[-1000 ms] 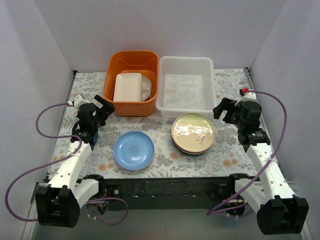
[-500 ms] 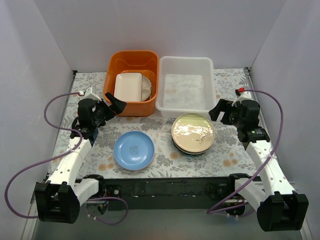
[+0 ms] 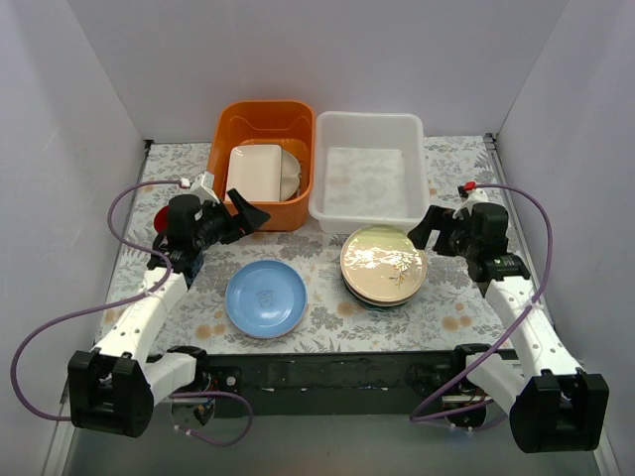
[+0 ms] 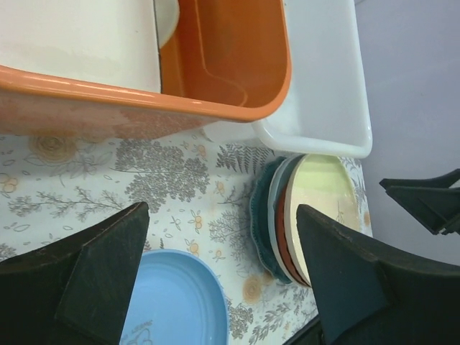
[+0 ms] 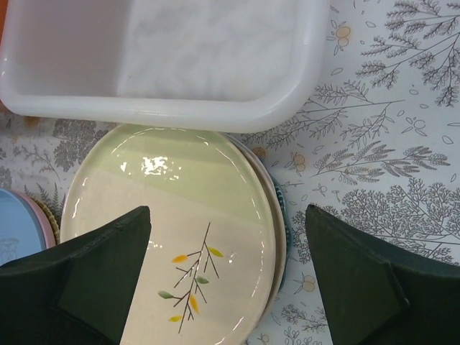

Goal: Place the plates into the plastic bin on the countertop
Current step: Pick up the plate at the center of the board.

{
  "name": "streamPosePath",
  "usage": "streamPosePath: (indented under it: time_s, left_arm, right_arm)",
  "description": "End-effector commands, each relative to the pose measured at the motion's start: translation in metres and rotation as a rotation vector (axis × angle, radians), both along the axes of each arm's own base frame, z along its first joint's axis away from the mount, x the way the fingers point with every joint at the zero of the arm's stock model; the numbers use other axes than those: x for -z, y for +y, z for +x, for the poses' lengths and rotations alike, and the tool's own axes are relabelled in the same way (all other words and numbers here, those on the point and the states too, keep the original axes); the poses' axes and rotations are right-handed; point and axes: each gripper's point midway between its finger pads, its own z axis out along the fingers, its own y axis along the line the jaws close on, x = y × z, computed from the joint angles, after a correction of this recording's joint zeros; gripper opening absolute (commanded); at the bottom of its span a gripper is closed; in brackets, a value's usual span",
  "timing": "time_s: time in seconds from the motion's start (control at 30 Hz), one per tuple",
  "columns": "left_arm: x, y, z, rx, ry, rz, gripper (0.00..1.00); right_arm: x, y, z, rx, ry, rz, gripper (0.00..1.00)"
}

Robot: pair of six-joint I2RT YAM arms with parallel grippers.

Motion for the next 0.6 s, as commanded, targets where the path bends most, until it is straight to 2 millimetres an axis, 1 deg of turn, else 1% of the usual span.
streamPosePath:
  time_s: [0.0,0.07,0.13,0.17,0.2,0.23,0.27,0.3,0.33,0.37,0.43,0.47,0.53,0.57]
  left_arm:
    - [-0.007,-0.021,-0.010,0.066,-0.007,-0.018,0.78]
    - [-0.006,-0.031,-0.013,0.084,-0.004,-0.017,0.72]
    - [-0.005,-0.039,-0.014,0.090,0.000,-0.023,0.71]
    - [-0.003,-0.048,-0.018,0.114,0.003,-0.021,0.69]
    - [-0.003,-0.053,-0.018,0.119,0.003,-0.019,0.68]
    - [0.003,-0.058,-0.016,0.125,0.022,-0.016,0.68]
    - [0.005,-0.070,-0.021,0.155,0.027,-0.013,0.68]
    - [0.005,-0.076,-0.020,0.163,0.030,-0.009,0.68]
    - [0.011,-0.081,-0.019,0.167,0.043,-0.003,0.67]
    - [0.013,-0.092,-0.023,0.191,0.050,0.001,0.67]
    - [0.015,-0.103,-0.023,0.205,0.052,0.007,0.65]
    - [0.021,-0.112,-0.026,0.224,0.070,0.010,0.65]
    - [0.022,-0.122,-0.026,0.242,0.073,0.005,0.63]
    - [0.027,-0.130,-0.029,0.258,0.087,0.010,0.62]
  right_arm:
    - [0.004,0.004,-0.004,-0.015,0.012,0.027,0.95]
    - [0.006,0.005,-0.005,-0.023,0.018,0.029,0.95]
    - [0.010,0.005,-0.007,-0.024,0.029,0.031,0.95]
    - [0.011,0.004,-0.008,-0.024,0.030,0.032,0.95]
    - [0.014,0.004,-0.009,-0.024,0.035,0.032,0.95]
    - [0.015,0.004,-0.010,-0.026,0.038,0.035,0.95]
    - [0.017,0.004,-0.011,-0.025,0.044,0.038,0.95]
    - [0.018,0.005,-0.012,-0.025,0.048,0.041,0.95]
    - [0.022,0.005,-0.013,-0.029,0.058,0.048,0.95]
    - [0.024,0.005,-0.014,-0.033,0.064,0.050,0.95]
    - [0.027,0.006,-0.016,-0.037,0.076,0.062,0.95]
    - [0.029,0.006,-0.017,-0.041,0.082,0.065,0.95]
    - [0.030,0.008,-0.019,-0.050,0.083,0.081,0.94]
    - [0.032,0.008,-0.020,-0.051,0.090,0.085,0.94]
